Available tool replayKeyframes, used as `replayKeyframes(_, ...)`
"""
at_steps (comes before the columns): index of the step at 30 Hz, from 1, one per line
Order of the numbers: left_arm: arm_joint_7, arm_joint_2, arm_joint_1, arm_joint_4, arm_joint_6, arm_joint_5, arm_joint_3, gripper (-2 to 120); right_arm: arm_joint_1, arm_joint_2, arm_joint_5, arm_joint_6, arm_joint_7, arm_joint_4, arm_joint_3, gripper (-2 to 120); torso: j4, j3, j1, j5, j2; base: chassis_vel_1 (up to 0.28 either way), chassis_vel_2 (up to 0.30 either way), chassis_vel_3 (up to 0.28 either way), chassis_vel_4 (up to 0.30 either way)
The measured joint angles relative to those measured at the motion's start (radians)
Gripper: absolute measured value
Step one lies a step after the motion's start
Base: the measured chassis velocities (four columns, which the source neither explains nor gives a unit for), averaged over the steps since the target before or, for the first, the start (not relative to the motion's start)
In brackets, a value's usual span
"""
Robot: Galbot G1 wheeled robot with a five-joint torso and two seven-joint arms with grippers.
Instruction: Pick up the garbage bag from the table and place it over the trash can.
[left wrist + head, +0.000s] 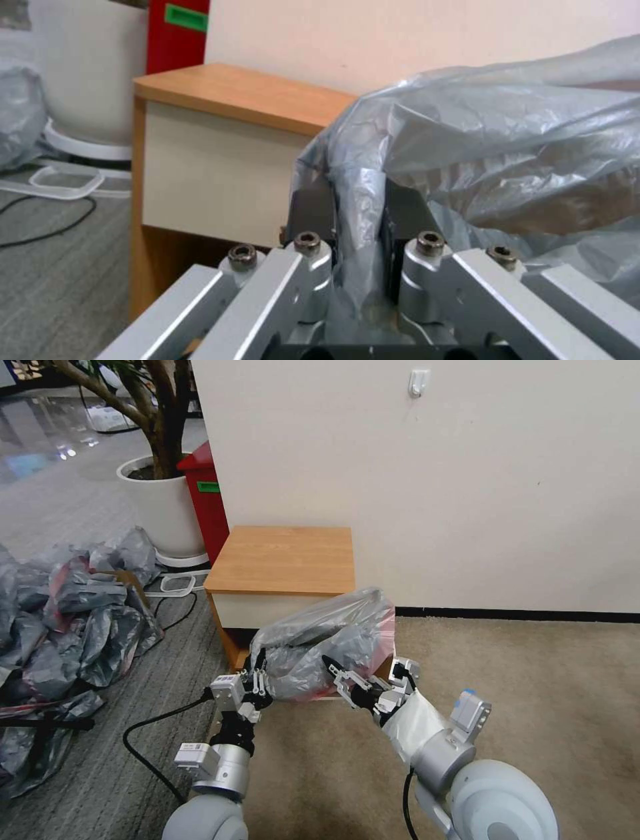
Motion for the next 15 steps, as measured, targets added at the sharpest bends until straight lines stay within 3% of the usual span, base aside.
replayKeyframes(8, -0.007, -0.002, -0.003, 0.003, 0.003, -0.005, -0.004, 9, -0.002, 0.002, -0.005, 0.002, -0.002, -0.002, -0.007, 3, 0.0000, 0.000, 0.000, 0.0001, 0.000, 0.000, 0.000, 0.000, 0.000)
replayKeyframes(15, -0.040, 0.001, -0.015, 0.004, 0.039, -0.065, -0.024, 9, -0.024, -0.013, -0.006, 0.003, -0.004, 0.024, 0.003, 0, 0.0000, 0.000, 0.000, 0.0000, 0.000, 0.000, 0.000, 0.000, 0.000)
